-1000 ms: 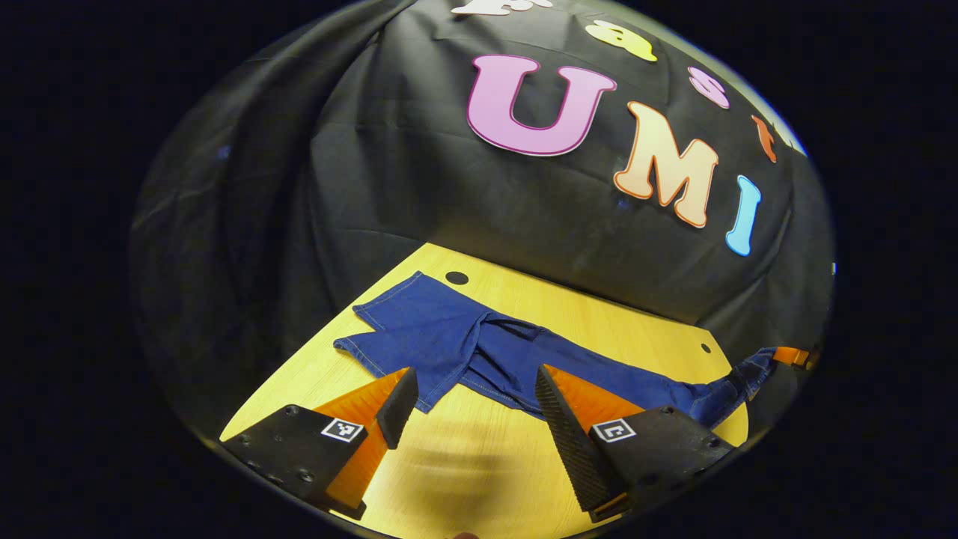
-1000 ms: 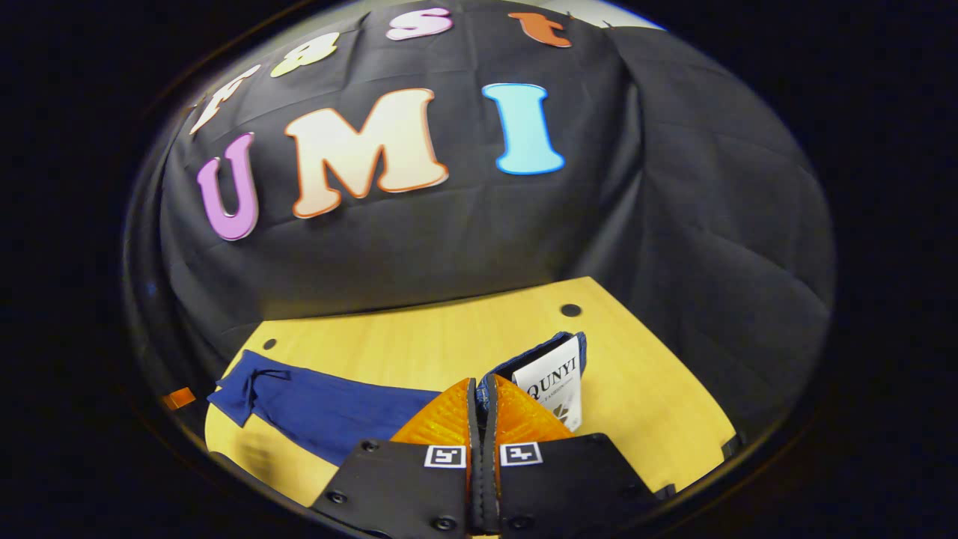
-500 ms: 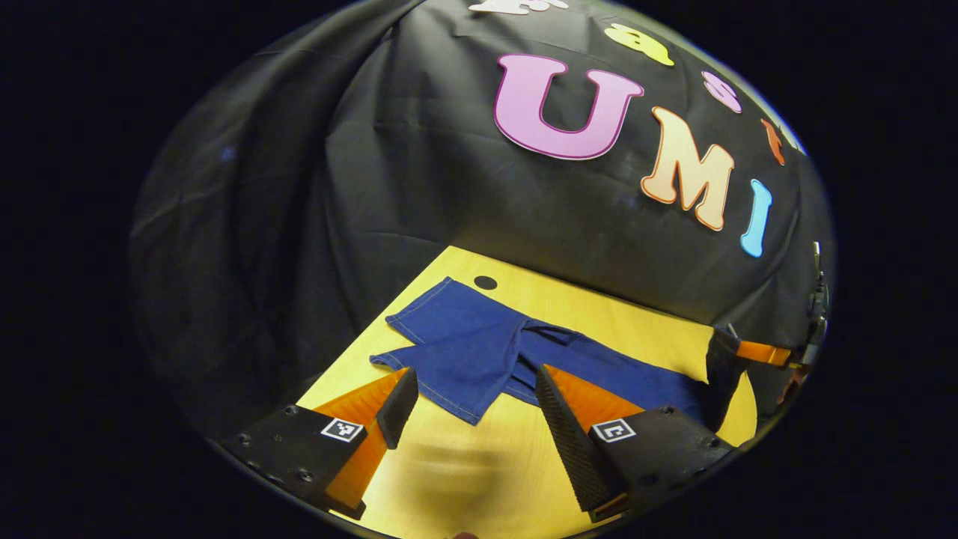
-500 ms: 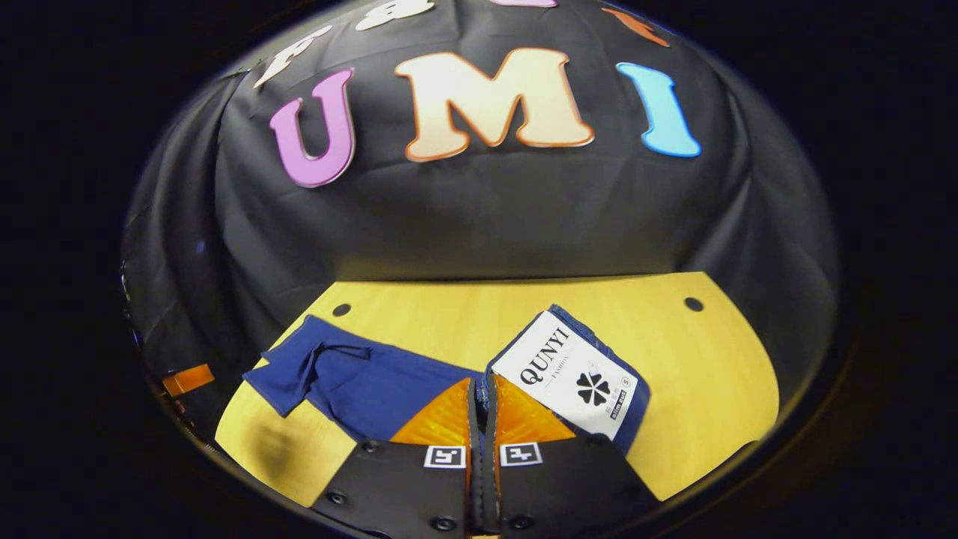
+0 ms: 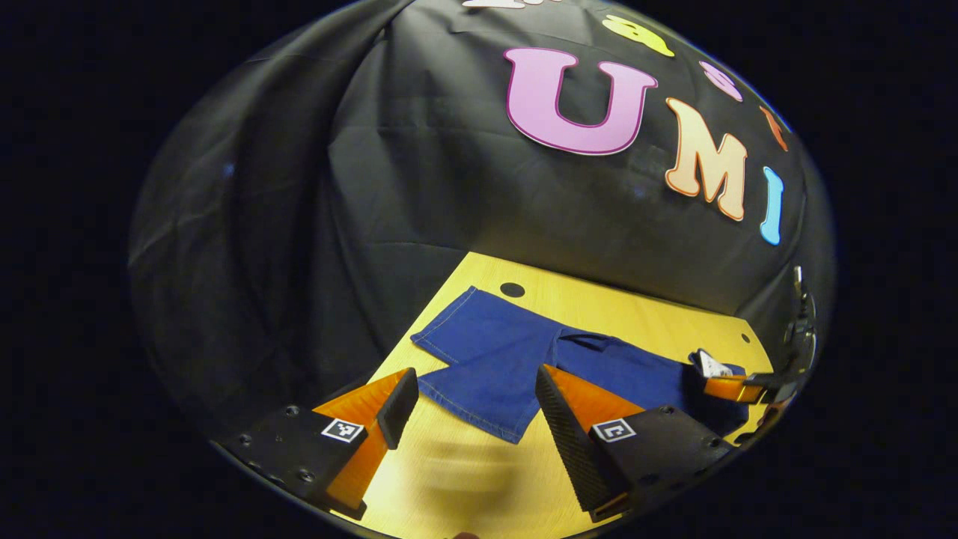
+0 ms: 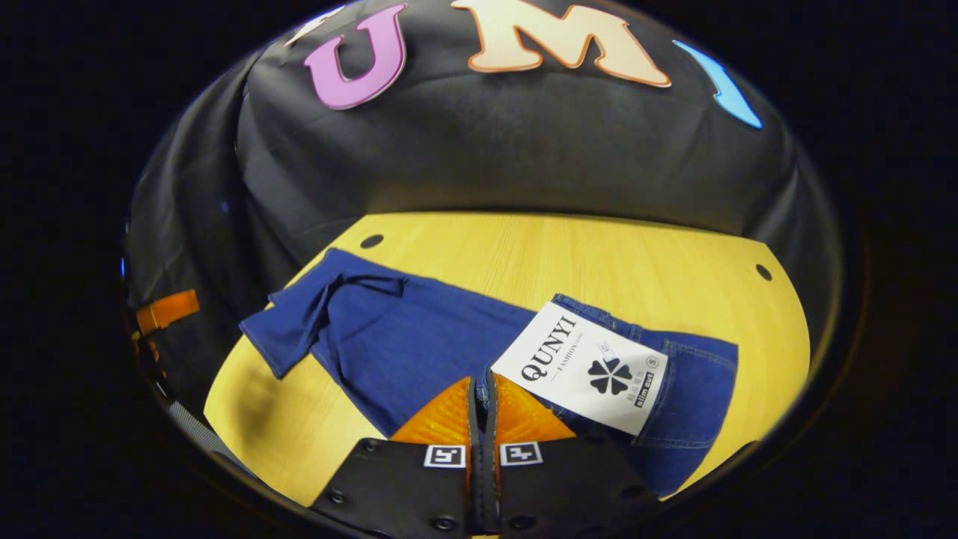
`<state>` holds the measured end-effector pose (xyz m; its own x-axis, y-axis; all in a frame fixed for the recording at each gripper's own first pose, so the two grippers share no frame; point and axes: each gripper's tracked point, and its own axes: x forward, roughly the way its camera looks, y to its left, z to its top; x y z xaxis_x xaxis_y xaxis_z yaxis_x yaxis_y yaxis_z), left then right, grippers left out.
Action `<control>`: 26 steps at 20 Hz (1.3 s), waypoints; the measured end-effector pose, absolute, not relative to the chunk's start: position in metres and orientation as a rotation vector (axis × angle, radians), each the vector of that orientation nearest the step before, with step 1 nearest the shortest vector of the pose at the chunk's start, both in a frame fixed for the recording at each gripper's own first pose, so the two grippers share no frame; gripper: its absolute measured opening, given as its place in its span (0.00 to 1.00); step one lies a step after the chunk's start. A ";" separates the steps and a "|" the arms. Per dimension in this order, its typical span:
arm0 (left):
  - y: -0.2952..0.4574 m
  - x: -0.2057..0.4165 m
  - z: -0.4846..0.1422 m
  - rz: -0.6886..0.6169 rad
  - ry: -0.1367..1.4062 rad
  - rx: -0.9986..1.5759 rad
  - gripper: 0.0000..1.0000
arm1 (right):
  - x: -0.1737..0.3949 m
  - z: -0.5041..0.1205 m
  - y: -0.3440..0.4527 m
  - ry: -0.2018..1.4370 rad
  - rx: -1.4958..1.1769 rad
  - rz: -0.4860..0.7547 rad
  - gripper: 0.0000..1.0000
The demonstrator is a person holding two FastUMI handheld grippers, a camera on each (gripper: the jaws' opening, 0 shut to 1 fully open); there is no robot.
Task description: Grasp the waist and the cuffs of the jeans and fold them to make the two legs overlap; first hold the waist and fold one-third of the jeans toward the cuffs, then hold the cuffs and fold the remaining one-third in the same direction to finish folding.
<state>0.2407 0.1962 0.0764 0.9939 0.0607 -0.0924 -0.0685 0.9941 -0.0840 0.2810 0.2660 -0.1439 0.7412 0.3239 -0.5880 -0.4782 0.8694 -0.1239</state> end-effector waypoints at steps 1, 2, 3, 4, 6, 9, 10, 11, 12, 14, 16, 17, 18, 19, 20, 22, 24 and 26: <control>0.199 0.247 0.080 0.066 0.091 -0.091 0.95 | 0.282 -0.153 0.266 0.608 -0.282 0.448 0.02; 0.204 0.254 0.083 0.065 0.091 -0.097 0.94 | 0.283 -0.158 0.267 0.630 -0.285 0.452 0.02; 0.208 0.262 0.086 0.059 0.096 -0.113 0.95 | 0.285 -0.162 0.267 0.649 -0.290 0.458 0.00; 0.209 0.269 0.088 0.044 0.104 -0.129 0.95 | 0.288 -0.164 0.268 0.660 -0.290 0.462 0.00; 0.217 0.287 0.084 0.025 0.132 -0.127 0.95 | 0.292 -0.167 0.268 0.679 -0.292 0.469 0.03; 0.231 0.313 0.069 0.038 0.190 -0.119 0.94 | 0.282 -0.188 0.275 0.751 -0.236 0.531 0.10; 0.231 0.321 0.063 0.034 0.213 -0.128 0.95 | 0.274 -0.185 0.284 0.775 -0.187 0.588 0.28; 0.231 0.327 0.056 0.032 0.234 -0.136 0.95 | 0.271 -0.180 0.292 0.767 -0.168 0.606 0.51; 0.233 0.332 0.051 0.033 0.252 -0.138 0.95 | 0.269 -0.178 0.292 0.754 -0.181 0.616 0.73; 0.243 0.350 0.042 0.052 0.279 -0.118 0.95 | 0.265 -0.174 0.288 0.732 -0.213 0.630 0.92; 0.252 0.365 0.033 0.073 0.313 -0.092 0.95 | 0.258 -0.161 0.282 0.719 -0.216 0.634 0.98; 0.256 0.370 0.028 0.083 0.327 -0.085 0.95 | 0.251 -0.153 0.275 0.728 -0.204 0.636 0.99; 0.260 0.375 0.024 0.095 0.340 -0.093 0.95 | 0.246 -0.144 0.268 0.733 -0.187 0.630 0.99; 0.262 0.380 0.020 0.104 0.353 -0.109 0.95 | 0.241 -0.134 0.257 0.732 -0.175 0.615 0.94; 0.265 0.384 0.016 0.113 0.361 -0.127 0.95 | 0.240 -0.124 0.246 0.725 -0.168 0.592 0.99; 0.273 0.393 0.011 0.126 0.362 -0.164 0.95 | 0.239 -0.105 0.222 0.703 -0.159 0.538 0.94; 0.277 0.395 0.011 0.129 0.366 -0.192 0.95 | 0.243 -0.090 0.197 0.676 -0.152 0.484 0.94; 0.278 0.403 0.010 0.129 0.367 -0.212 0.94 | 0.246 -0.084 0.175 0.675 -0.142 0.433 0.98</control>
<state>0.4028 0.2778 0.0103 0.9255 0.0867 -0.3686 -0.1633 0.9697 -0.1819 0.2464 0.1750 -0.0845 0.6956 0.3417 -0.6320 -0.4322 0.9017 0.0118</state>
